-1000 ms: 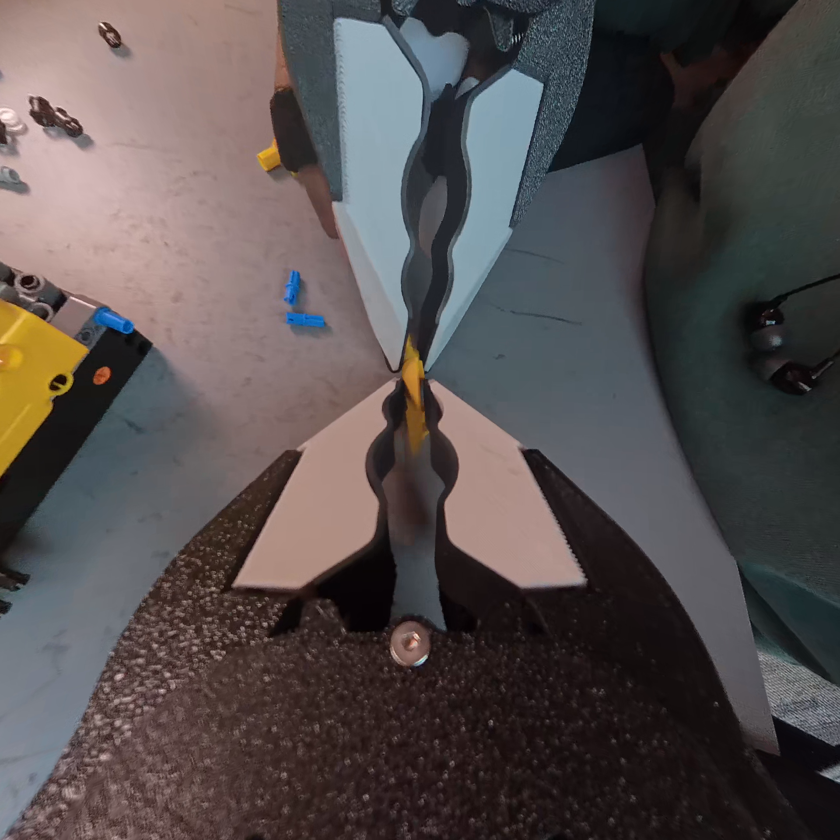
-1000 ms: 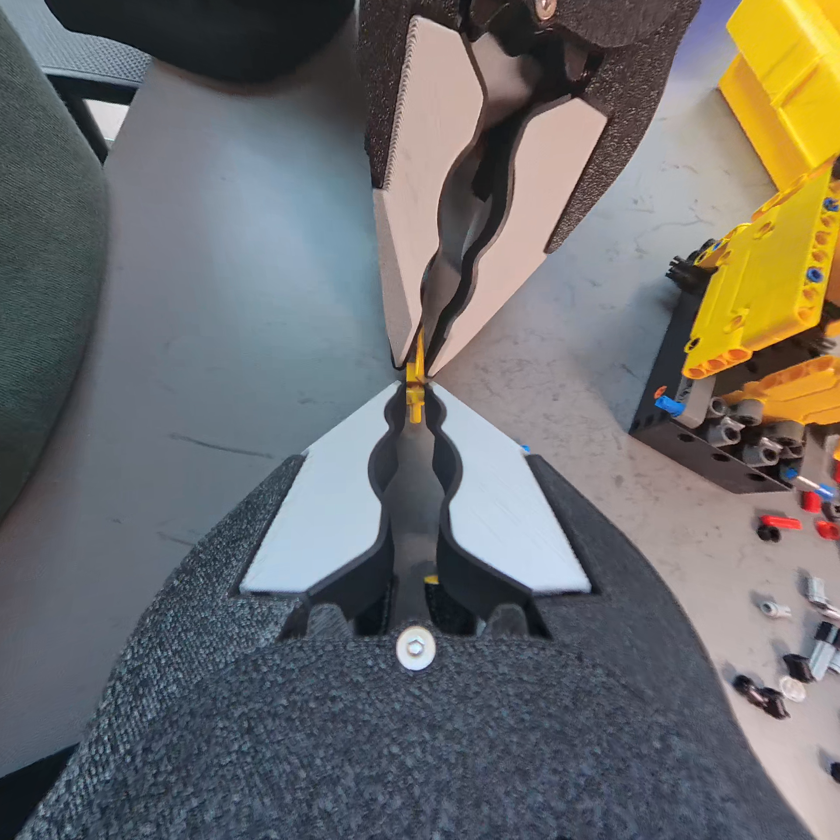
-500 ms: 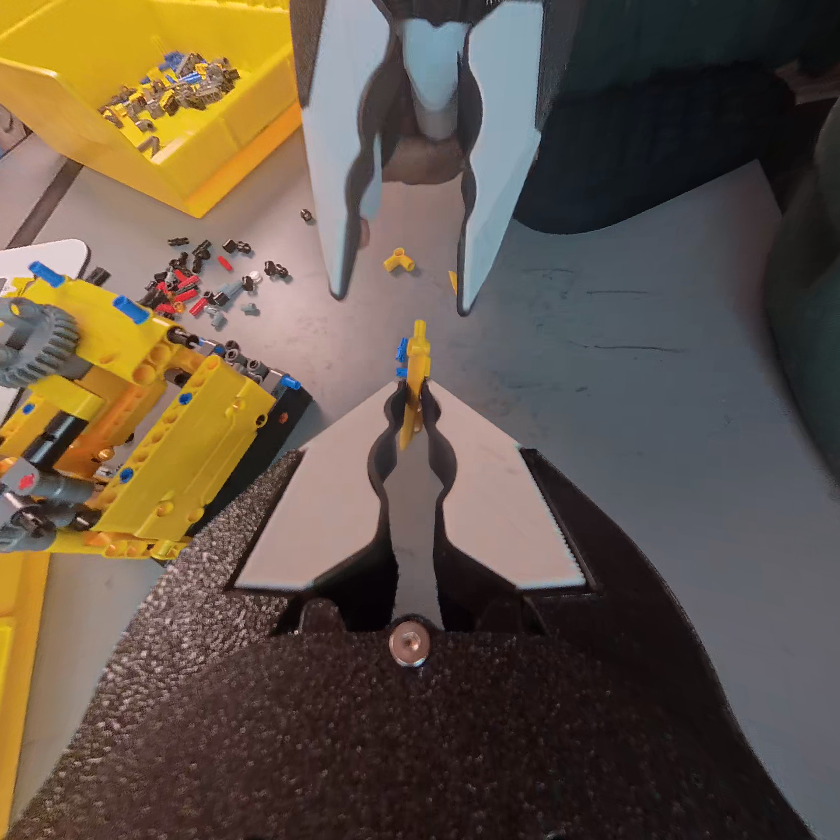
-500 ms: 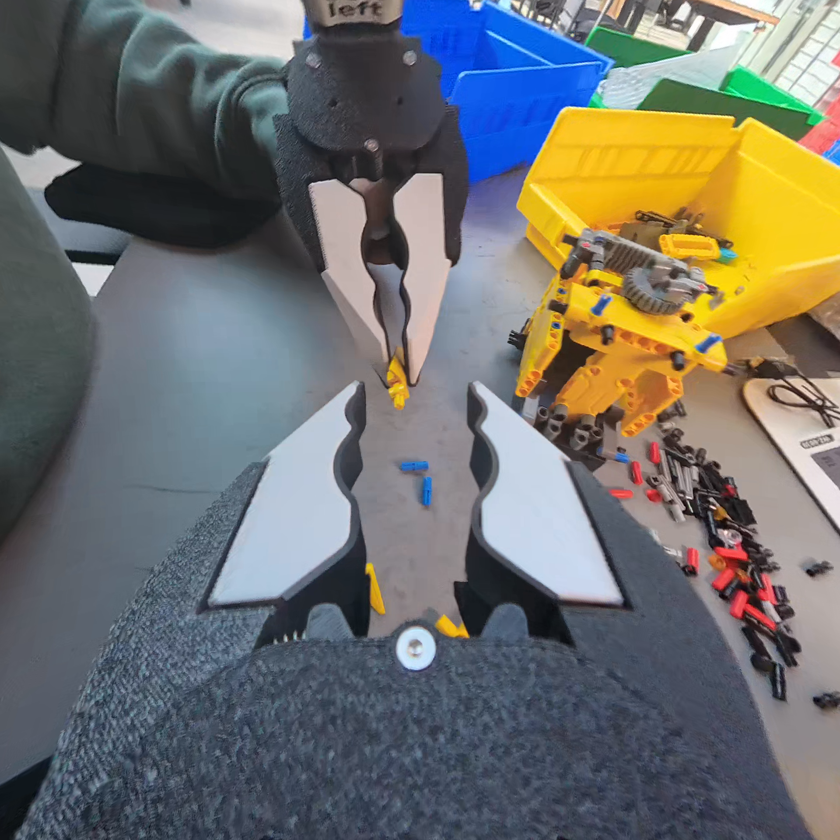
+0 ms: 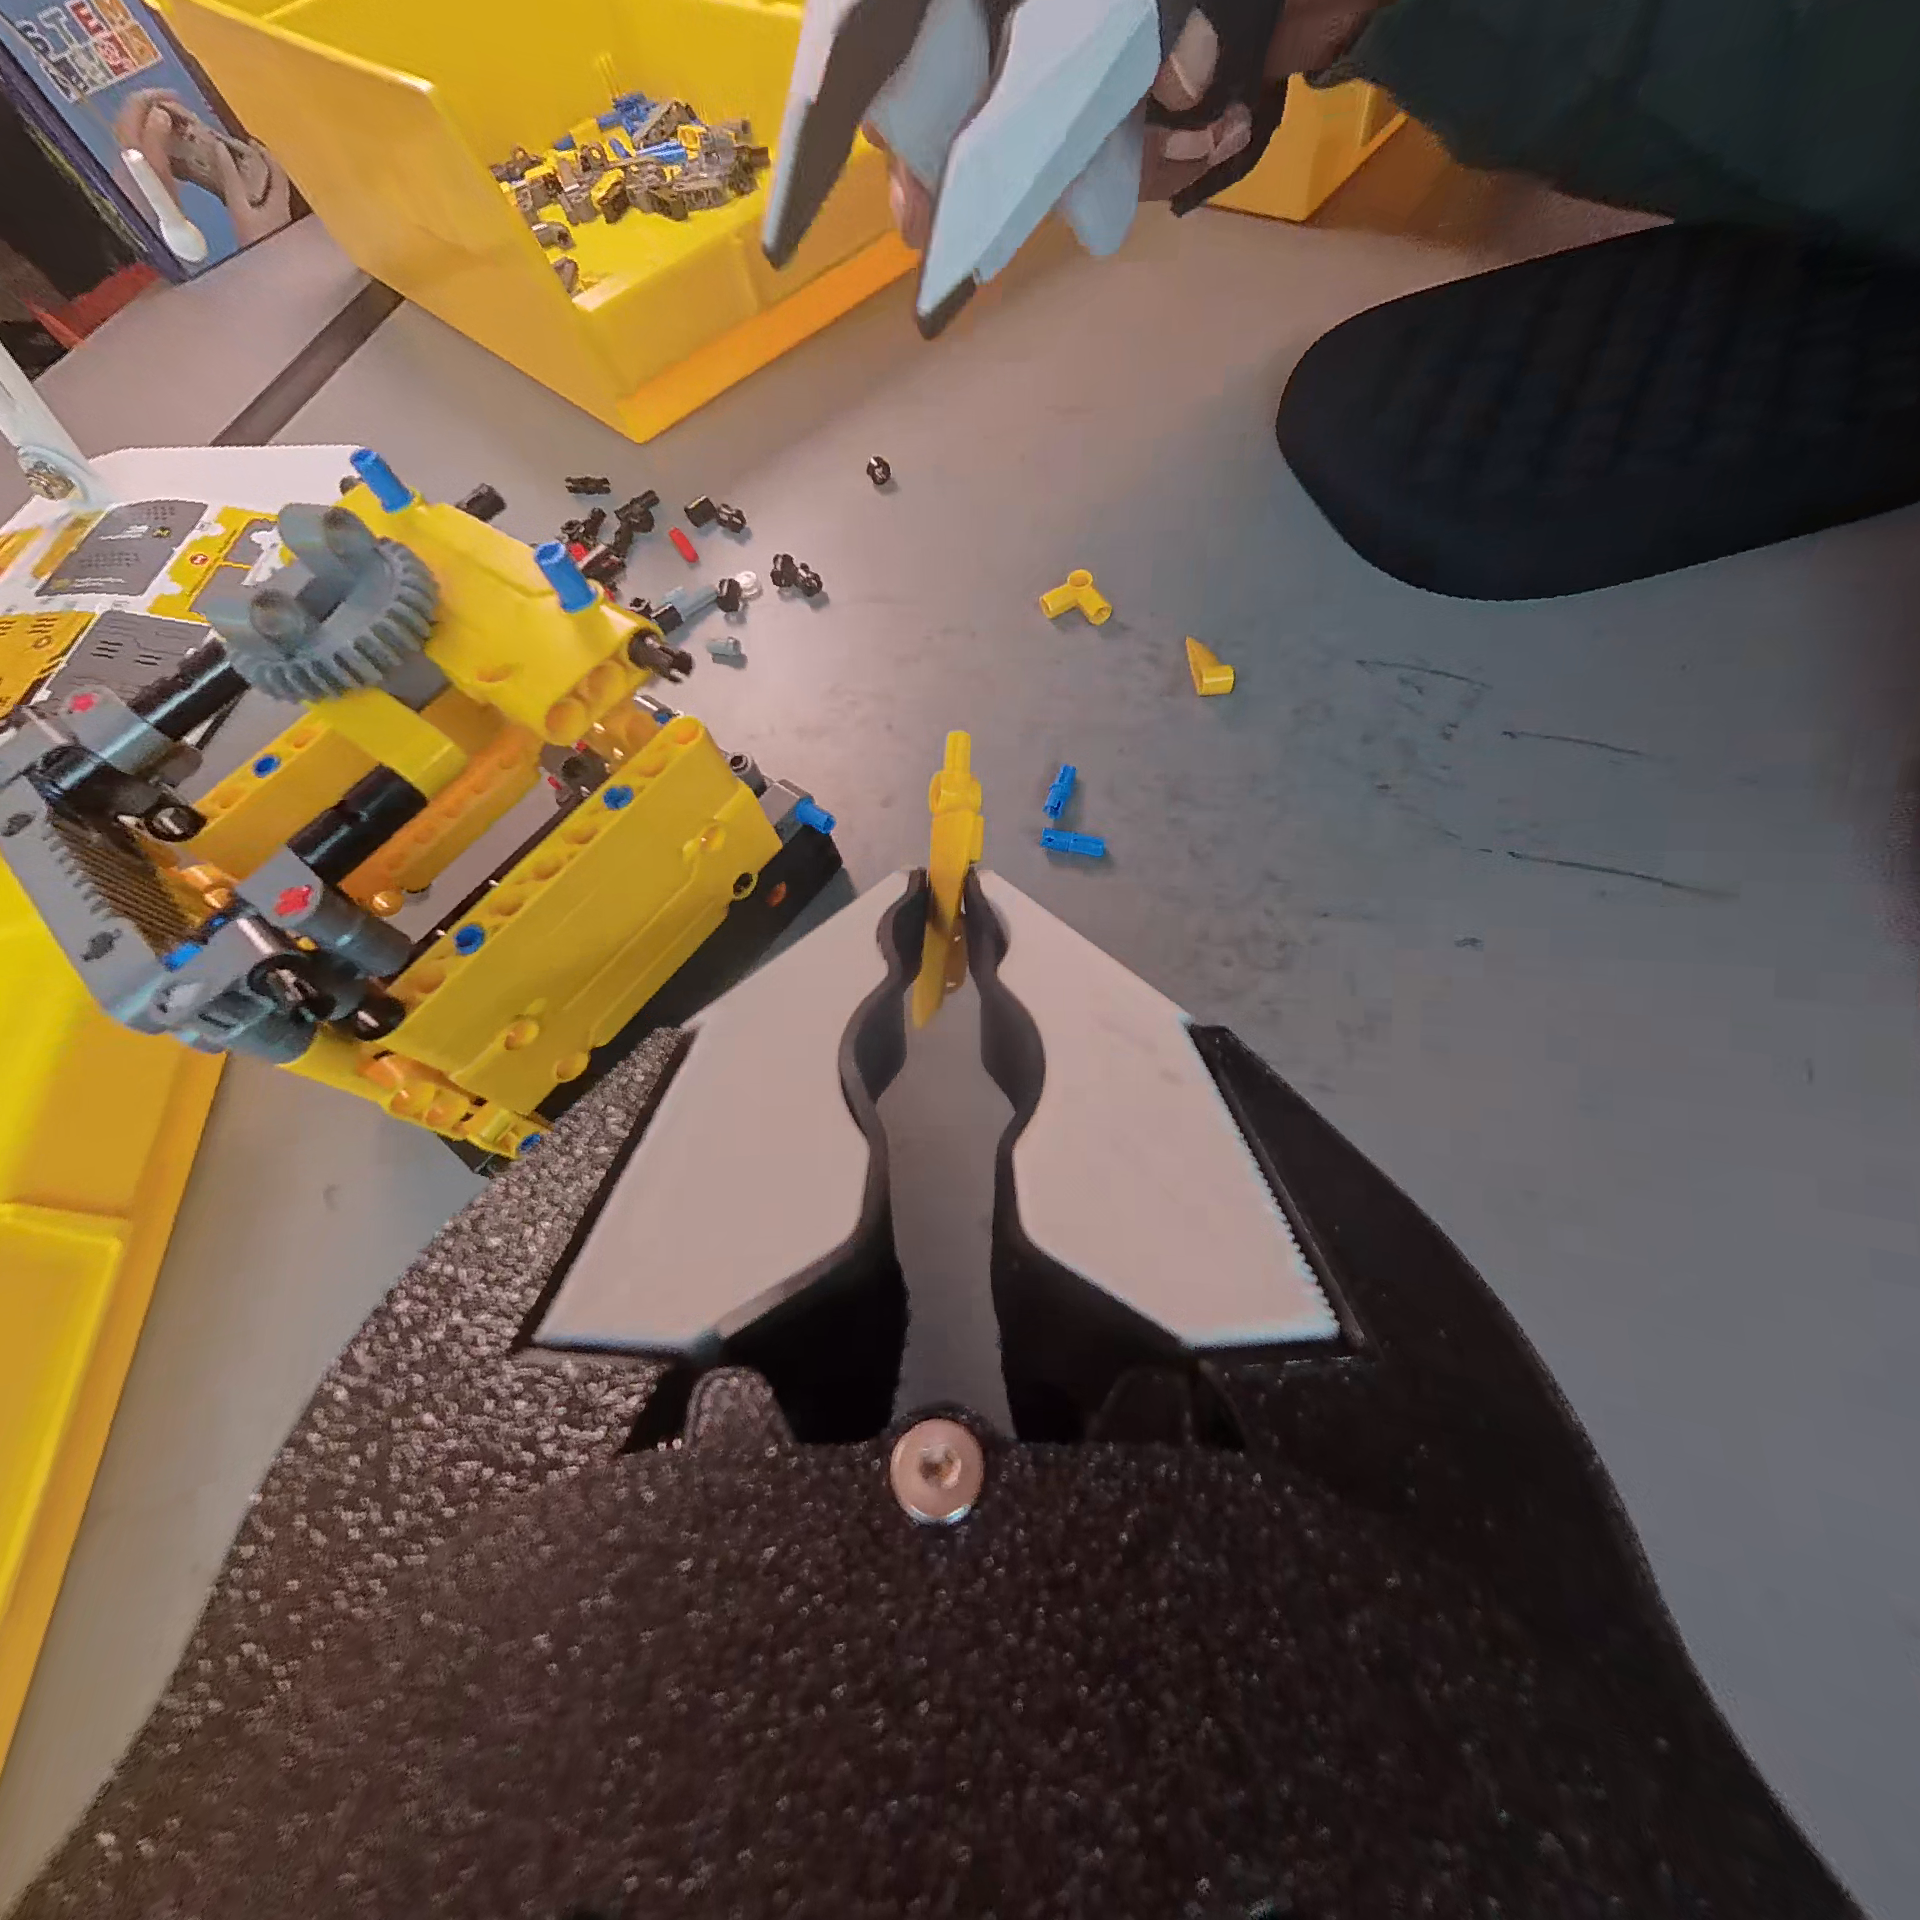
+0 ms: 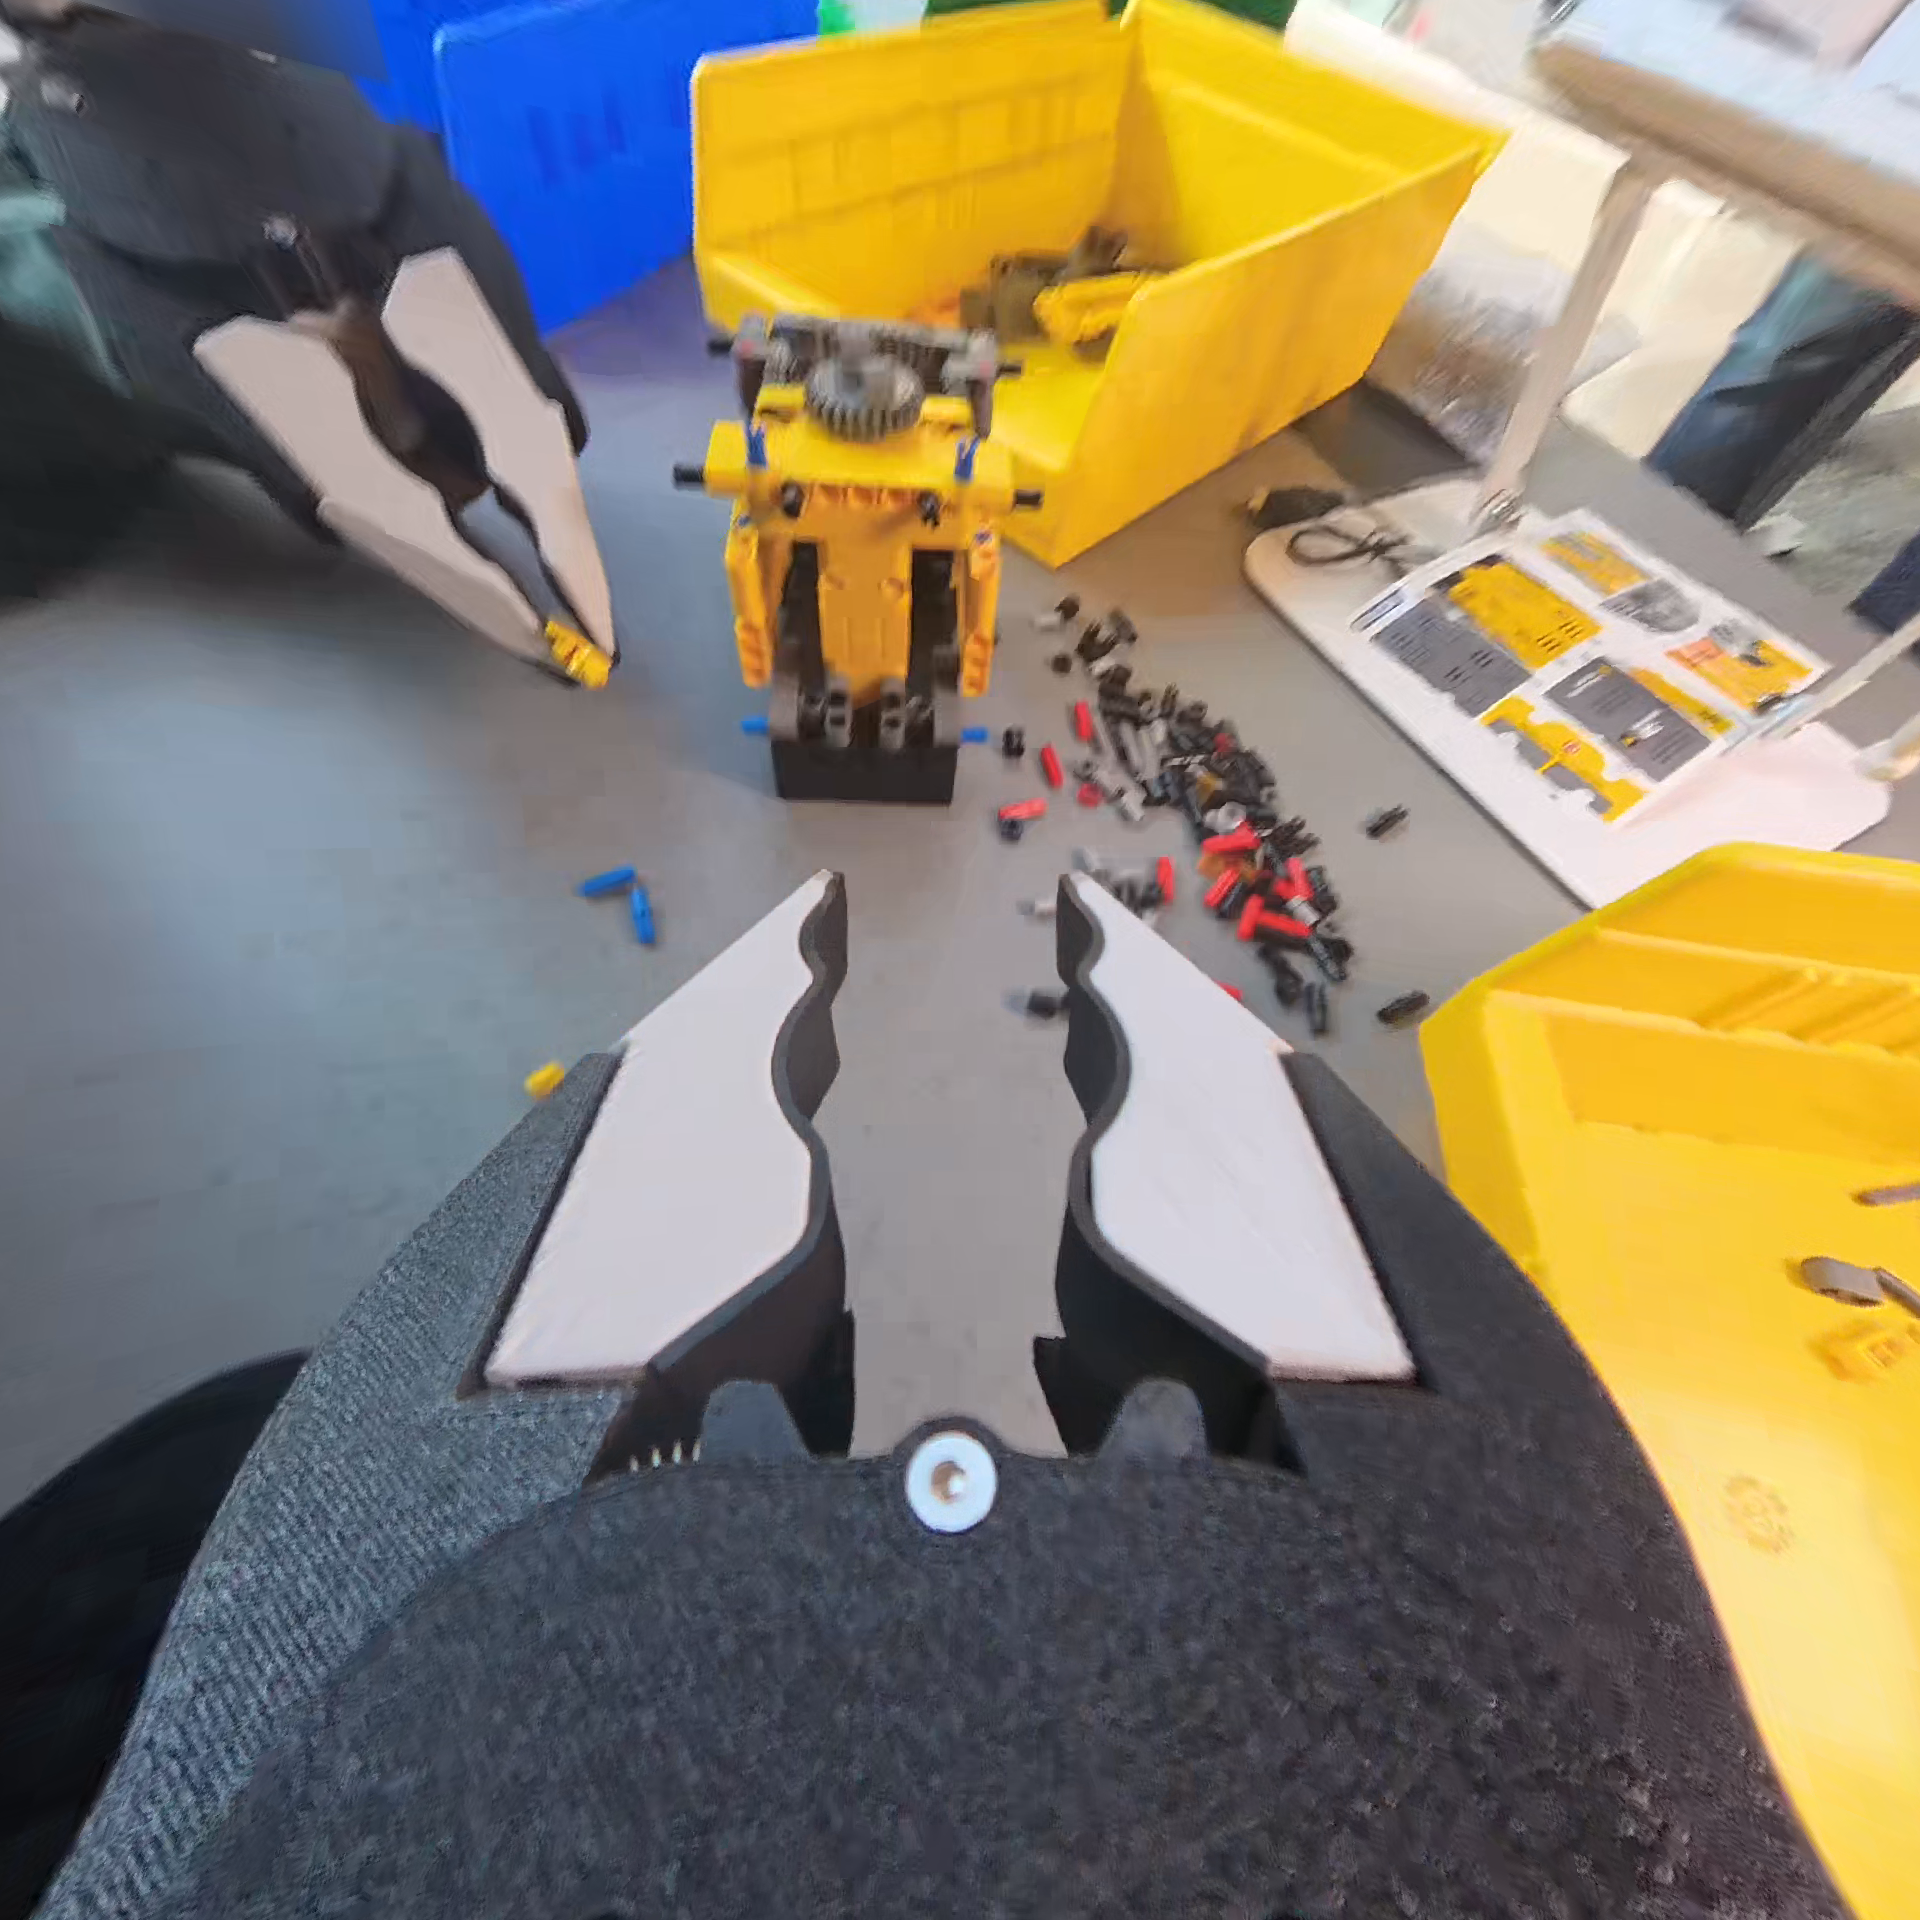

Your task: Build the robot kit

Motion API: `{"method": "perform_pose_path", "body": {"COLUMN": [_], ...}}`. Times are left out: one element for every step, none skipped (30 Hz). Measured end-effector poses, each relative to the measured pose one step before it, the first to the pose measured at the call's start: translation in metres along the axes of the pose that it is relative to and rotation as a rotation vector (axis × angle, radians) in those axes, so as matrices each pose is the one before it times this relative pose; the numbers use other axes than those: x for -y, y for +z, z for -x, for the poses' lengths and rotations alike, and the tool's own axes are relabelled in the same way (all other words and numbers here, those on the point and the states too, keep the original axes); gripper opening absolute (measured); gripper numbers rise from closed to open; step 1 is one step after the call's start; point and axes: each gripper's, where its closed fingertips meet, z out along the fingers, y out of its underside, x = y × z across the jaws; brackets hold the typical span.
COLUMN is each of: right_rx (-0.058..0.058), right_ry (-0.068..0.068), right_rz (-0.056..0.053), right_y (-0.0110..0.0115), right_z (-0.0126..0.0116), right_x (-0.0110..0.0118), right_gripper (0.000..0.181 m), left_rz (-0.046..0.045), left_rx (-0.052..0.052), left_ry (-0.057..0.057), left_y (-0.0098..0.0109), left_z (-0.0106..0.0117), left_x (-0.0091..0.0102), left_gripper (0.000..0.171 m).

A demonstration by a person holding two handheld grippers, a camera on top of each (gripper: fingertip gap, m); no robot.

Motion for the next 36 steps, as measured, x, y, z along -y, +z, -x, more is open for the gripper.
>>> {"method": "perform_pose_path", "body": {"right_rx": [0.0586,0.0487,0.0453,0.0448,0.0337,0.0217,0.0097,0.0040,0.0032,0.0055,-0.0009,0.0016,-0.0055,0.0016,0.0006,-0.0023,-0.0030,0.0000,-0.0026,-0.0080,-0.0111,-0.0078,-0.0070,-0.0100,-0.0098,-0.0055,-0.0034,-0.0006,0.0048,0.0137,0.0143,0.0073,0.0058,0.0022,0.0034,0.0033], "right_ry": [-0.0103,-0.0164,-0.0170,-0.0105,-0.0052,-0.0038,-0.0048,-0.0065,-0.0043,-0.0004,-0.0005,0.0013,-0.0013,0.0001,0.0003,-0.0011,-0.0018,-0.0013,-0.0021,-0.0019,-0.0030,-0.0012,0.0035,0.0060,0.0060,0.0052,0.0038,0.0024,0.0021,0.0022,0.0015,-0.0003,-0.0013,-0.0022,-0.0001,0.0024], "right_rz": [0.0683,0.0627,0.0604,0.0591,0.0470,0.0311,0.0224,0.0161,0.0109,0.0066,-0.0168,-0.0016,0.0037,-0.0059,-0.0029,-0.0020,-0.0023,-0.0017,-0.0013,-0.0012,-0.0011,-0.0049,-0.0126,-0.0140,-0.0111,-0.0072,-0.0052,-0.0026,0.0004,0.0032,0.0063,0.0106,0.0154,0.0132,0.0102,0.0055], "right_y": [-0.00092,0.00018,0.00191,0.00365,0.00527,0.00619,0.00622,0.00557,0.00447,0.00329,0.00025,0.00022,0.00051,0.00019,0.00017,0.00018,0.00016,0.00018,0.00004,-0.00015,-0.00038,-0.00100,-0.00183,-0.00249,-0.00277,-0.00283,-0.00265,-0.00202,-0.00156,-0.00089,-0.00037,0.00007,0.00025,0.00007,-0.00016,-0.00033], "right_z": [0.00833,0.00837,0.00881,0.00891,0.00683,0.00454,0.00241,0.00118,0.00085,0.00098,-0.00020,0.00010,-0.00111,0.00009,-0.00017,-0.00059,-0.00062,-0.00011,-0.00039,-0.00141,-0.00190,-0.00166,-0.00188,-0.00250,-0.00268,-0.00173,-0.00126,-0.00065,0.00043,0.00200,0.00228,0.00137,0.00115,0.00062,0.00070,0.00039], "right_x": [-0.01210,-0.01192,-0.01177,-0.01110,-0.00823,-0.00483,-0.00263,-0.00161,-0.00110,-0.00080,0.00282,0.00020,-0.00099,0.00057,0.00021,0.00018,0.00017,0.00031,0.00012,0.00006,0.00010,0.00037,0.00141,0.00184,0.00137,0.00052,0.00017,-0.00019,-0.00061,-0.00096,-0.00149,-0.00206,-0.00290,-0.00252,-0.00214,-0.00130], "right_gripper": [0.040,0.040,0.040,0.040,0.041,0.042,0.042,0.042,0.041,0.040,0.033,0.029,0.027,0.026,0.026,0.025,0.021,0.021,0.021,0.021,0.021,0.021,0.021,0.021,0.022,0.022,0.024,0.025,0.027,0.028,0.029,0.029,0.030,0.030,0.030,0.030], "left_rz": [0.00253,0.00099,-0.00021,0.00088,0.00125,0.00157,0.00229,0.00011,-0.00024,0.00122,0.00283,0.00187,-0.00078,-0.00147,-0.00010,0.00146,0.00197,0.00231,0.00208,0.00036,0.00055,0.00107,-0.00012,-0.00159,-0.00254,-0.00205,-0.00038,0.00067,0.00072,0.00078,0.00124,0.00246,0.00292,0.00152,0.00126,0.00263], "left_rx": [-0.0024,0.0009,-0.0001,-0.0017,-0.0021,-0.0033,-0.0039,-0.0022,-0.0013,0.0013,0.0014,0.0012,0.0005,-0.0005,-0.0020,-0.0009,-0.0004,-0.0014,-0.0004,0.0015,0.0006,0.0018,0.0019,0.0019,0.0026,0.0010,0.0009,0.0007,-0.0010,-0.0008,-0.0004,-0.0008,0.0003,0.0010,-0.0002,-0.0009], "left_ry": [0.0015,0.0018,0.0011,-0.0016,-0.0025,-0.0029,-0.0031,-0.0017,0.0009,0.0032,0.0033,0.0021,0.0000,-0.0018,-0.0018,-0.0008,0.0008,0.0012,0.0011,0.0020,0.0020,0.0010,0.0004,-0.0001,-0.0002,-0.0010,-0.0010,-0.0006,-0.0003,0.0004,0.0013,0.0015,0.0016,0.0022,0.0017,0.0003], "left_y": [0.00027,0.00021,0.00005,0.00030,0.00020,0.00034,0.00024,0.00002,-0.00011,-0.00026,-0.00032,-0.00026,-0.00032,-0.00022,-0.00015,0.00005,0.00002,0.00007,-0.00003,-0.00002,-0.00009,-0.00014,-0.00018,-0.00032,-0.00042,-0.00030,-0.00023,-0.00002,-0.00001,0.00001,0.00009,0.00013,0.00016,0.00015,0.00016,0.00021], "left_z": [-0.00047,0.00009,0.00009,0.00007,0.00016,0.00010,-0.00012,-0.00006,-0.00015,0.00007,0.00009,0.00011,0.00023,0.00019,-0.00002,0.00010,0.00005,-0.00025,-0.00015,0.00012,-0.00009,0.00028,0.00033,0.00047,0.00051,0.00043,0.00038,0.00032,-0.00003,-0.00014,-0.00019,-0.00020,-0.00020,-0.00012,-0.00019,-0.00010], "left_x": [-0.00064,-0.00030,-0.00019,-0.00032,-0.00045,-0.00053,-0.00052,-0.00004,-0.00004,-0.00034,-0.00065,-0.00054,-0.00002,0.00007,-0.00013,-0.00027,-0.00042,-0.00040,-0.00044,-0.00013,-0.00018,-0.00030,-0.00010,0.00004,0.00033,0.00008,-0.00003,-0.00023,-0.00021,-0.00006,-0.00027,-0.00037,-0.00049,-0.00023,-0.00022,-0.00048], "left_gripper": [0.006,0.006,0.006,0.006,0.006,0.006,0.006,0.006,0.006,0.006,0.006,0.006,0.006,0.006,0.006,0.006,0.006,0.006,0.006,0.006,0.006,0.006,0.006,0.006,0.006,0.006,0.006,0.006,0.006,0.006,0.006,0.006,0.006,0.006,0.006,0.006]}}
